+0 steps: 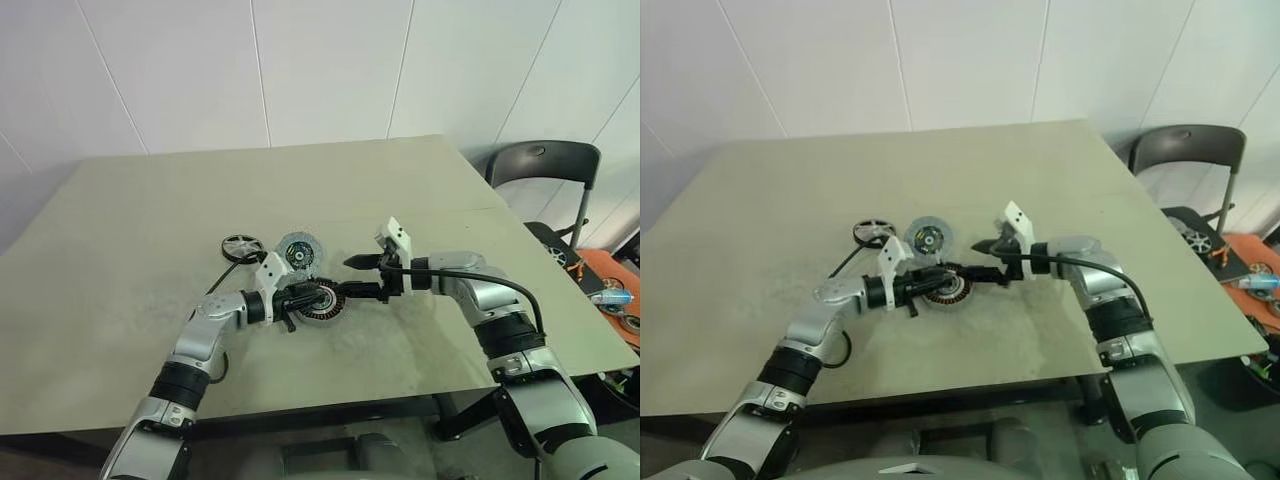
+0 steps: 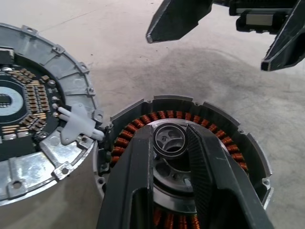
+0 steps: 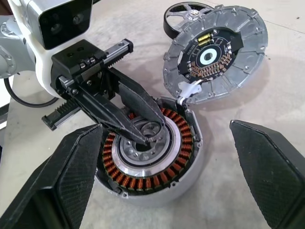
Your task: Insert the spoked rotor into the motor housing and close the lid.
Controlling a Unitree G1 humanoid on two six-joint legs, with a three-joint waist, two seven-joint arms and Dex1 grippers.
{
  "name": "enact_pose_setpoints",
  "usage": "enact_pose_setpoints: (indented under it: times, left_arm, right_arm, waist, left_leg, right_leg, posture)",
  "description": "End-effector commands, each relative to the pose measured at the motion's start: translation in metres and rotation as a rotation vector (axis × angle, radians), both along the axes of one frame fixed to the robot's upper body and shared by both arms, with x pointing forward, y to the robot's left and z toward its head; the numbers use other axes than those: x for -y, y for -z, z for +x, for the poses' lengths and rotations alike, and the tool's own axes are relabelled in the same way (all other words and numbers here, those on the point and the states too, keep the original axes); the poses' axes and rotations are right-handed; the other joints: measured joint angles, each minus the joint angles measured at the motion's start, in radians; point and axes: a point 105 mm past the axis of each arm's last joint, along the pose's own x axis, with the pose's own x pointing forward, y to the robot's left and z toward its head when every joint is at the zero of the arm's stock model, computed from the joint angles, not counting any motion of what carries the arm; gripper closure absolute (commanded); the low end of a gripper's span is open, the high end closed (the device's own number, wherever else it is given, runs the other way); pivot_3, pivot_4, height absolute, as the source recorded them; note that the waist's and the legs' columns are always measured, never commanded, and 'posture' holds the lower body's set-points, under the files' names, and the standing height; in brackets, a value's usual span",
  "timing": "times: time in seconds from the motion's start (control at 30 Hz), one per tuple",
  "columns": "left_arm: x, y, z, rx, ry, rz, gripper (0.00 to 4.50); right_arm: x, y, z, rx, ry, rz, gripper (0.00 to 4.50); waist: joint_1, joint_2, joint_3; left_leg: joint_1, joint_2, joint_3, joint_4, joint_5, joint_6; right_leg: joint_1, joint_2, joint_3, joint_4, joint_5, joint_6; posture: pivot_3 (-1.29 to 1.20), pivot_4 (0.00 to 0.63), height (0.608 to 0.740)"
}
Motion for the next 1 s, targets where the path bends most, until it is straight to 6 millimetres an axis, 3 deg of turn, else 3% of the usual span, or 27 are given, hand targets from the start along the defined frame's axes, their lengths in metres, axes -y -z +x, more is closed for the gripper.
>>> enact_pose_setpoints:
  times: [0.03, 0.27, 0.43, 0.57, 0.73, 0.83, 1.0]
  left_arm:
    - [0.003, -0.010, 0.000, 0.030, 0.029, -0.002, 3.83]
    - [0.002, -0.009, 0.000, 0.011, 0.036, -0.007, 3.83]
    - [0.002, -0.011, 0.002, 0.006, 0.018, -0.031, 2.22]
    - [-0.008, -0.008, 0.020, 0.077, -0.096, 0.038, 0.90]
    - [-0.024, -0.019, 0.029, 0.113, -0.226, -0.030, 0.90]
    - [-0.032, -0.028, 0.027, 0.123, -0.274, -0.075, 0.90]
    - [-0.047, -0.032, 0.021, 0.139, -0.331, -0.076, 0.90]
  right_arm:
    - [-0.002, -0.018, 0.005, 0.064, -0.003, 0.028, 0.00]
    - [-0.002, -0.018, 0.007, 0.066, 0.008, 0.025, 0.00]
    - [0.000, -0.017, 0.009, 0.072, 0.033, 0.021, 0.00]
    - [0.000, -0.016, 0.008, 0.060, 0.032, 0.028, 0.00]
    - [-0.016, -0.013, 0.009, 0.004, 0.071, 0.106, 0.00]
    - [-0.028, -0.004, 0.006, -0.021, 0.079, 0.106, 0.00]
    - [-0.041, -0.007, 0.011, -0.048, 0.092, 0.167, 0.00]
  waist:
    - [0.000, 0.000, 0.000]
    - [0.000, 0.000, 0.000]
    - [0.000, 0.000, 0.000]
    - [0.001, 0.000, 0.000]
    - [-0.003, 0.000, 0.000]
    - [-0.001, 0.000, 0.000]
    - [0.003, 0.000, 0.000]
  left_leg:
    - [0.000, 0.000, 0.000, 0.000, 0.000, 0.000]
    - [0.000, 0.000, 0.000, 0.000, 0.000, 0.000]
    - [0.000, 0.000, 0.000, 0.000, 0.000, 0.000]
    - [0.001, 0.000, 0.000, 0.001, 0.000, 0.000]
    - [0.001, 0.000, 0.000, 0.000, 0.000, 0.000]
    - [0.002, 0.001, 0.000, -0.001, 0.000, 0.000]
    - [0.000, 0.000, -0.001, 0.000, 0.000, 0.000]
  right_leg:
    - [0.000, 0.000, 0.000, 0.000, 0.000, 0.000]
    - [0.000, 0.000, 0.000, 0.000, 0.000, 0.000]
    - [0.000, 0.000, 0.000, 0.000, 0.000, 0.000]
    - [0.001, 0.000, 0.000, 0.000, 0.000, 0.000]
    - [0.001, 0.000, 0.000, 0.001, 0.000, 0.000]
    - [0.000, 0.001, 0.000, 0.001, 0.000, 0.000]
    - [0.000, -0.001, 0.000, 0.001, 0.000, 0.000]
  posture:
    - [0.00, 0.000, 0.740]
    - [0.00, 0.000, 0.740]
    - [0.00, 0.000, 0.740]
    - [0.00, 0.000, 0.740]
    - [0.00, 0.000, 0.740]
    - [0.00, 0.000, 0.740]
    - [0.00, 0.000, 0.740]
